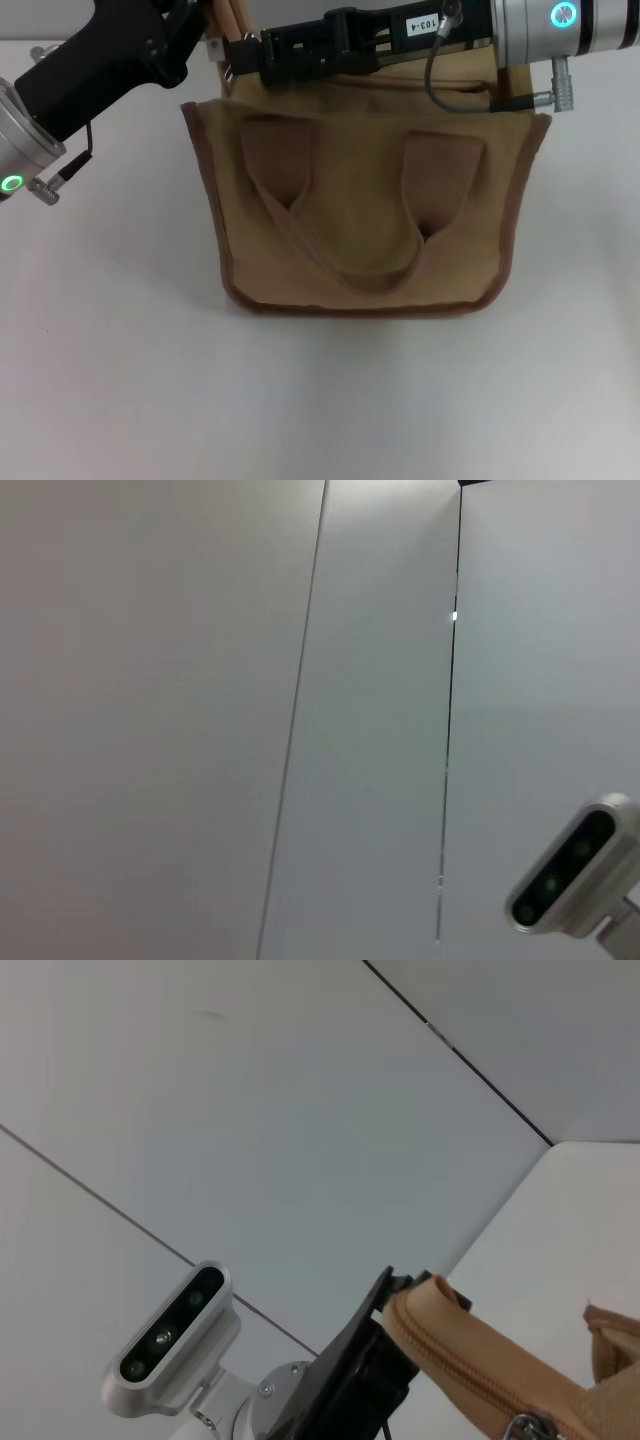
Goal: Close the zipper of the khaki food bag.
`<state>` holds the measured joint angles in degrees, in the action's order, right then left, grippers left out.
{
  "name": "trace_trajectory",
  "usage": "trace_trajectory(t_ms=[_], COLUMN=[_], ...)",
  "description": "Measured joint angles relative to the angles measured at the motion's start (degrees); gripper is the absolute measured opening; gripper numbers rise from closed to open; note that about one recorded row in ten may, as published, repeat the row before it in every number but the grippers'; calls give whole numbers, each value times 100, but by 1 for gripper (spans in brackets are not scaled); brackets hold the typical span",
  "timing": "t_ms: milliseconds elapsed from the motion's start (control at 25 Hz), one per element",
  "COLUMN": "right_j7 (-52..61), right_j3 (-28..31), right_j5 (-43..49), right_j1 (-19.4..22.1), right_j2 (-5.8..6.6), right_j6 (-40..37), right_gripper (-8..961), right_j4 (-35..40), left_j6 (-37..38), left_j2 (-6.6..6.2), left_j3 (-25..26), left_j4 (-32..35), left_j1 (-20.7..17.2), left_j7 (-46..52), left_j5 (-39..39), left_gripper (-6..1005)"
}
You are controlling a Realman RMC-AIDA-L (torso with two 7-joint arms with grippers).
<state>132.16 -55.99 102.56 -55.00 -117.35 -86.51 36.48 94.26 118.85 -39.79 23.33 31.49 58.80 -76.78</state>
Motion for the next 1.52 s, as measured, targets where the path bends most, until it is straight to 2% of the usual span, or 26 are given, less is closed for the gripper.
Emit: trace_trajectory(t_ms=[1040, 1360, 1520], right_j7=[-167, -165, -128], right_j3=[-35, -50, -53], right_j5=[-177, -153, -132], right_j1=[113, 82, 80], right_j2=[-24, -67, -76], right_j6=[-2, 113, 223], right_gripper=[652, 642, 568], right_j4=[22, 39, 51], left_j6=[38, 33, 13], left_j2=[11, 22, 25], left_j3=[-128, -221, -226], left_j4=[-1, -22, -22], left_j1=[-19, 5, 12], left_j7=[225, 223, 224], left_j5=[117, 141, 141], left_gripper=[22, 22, 22])
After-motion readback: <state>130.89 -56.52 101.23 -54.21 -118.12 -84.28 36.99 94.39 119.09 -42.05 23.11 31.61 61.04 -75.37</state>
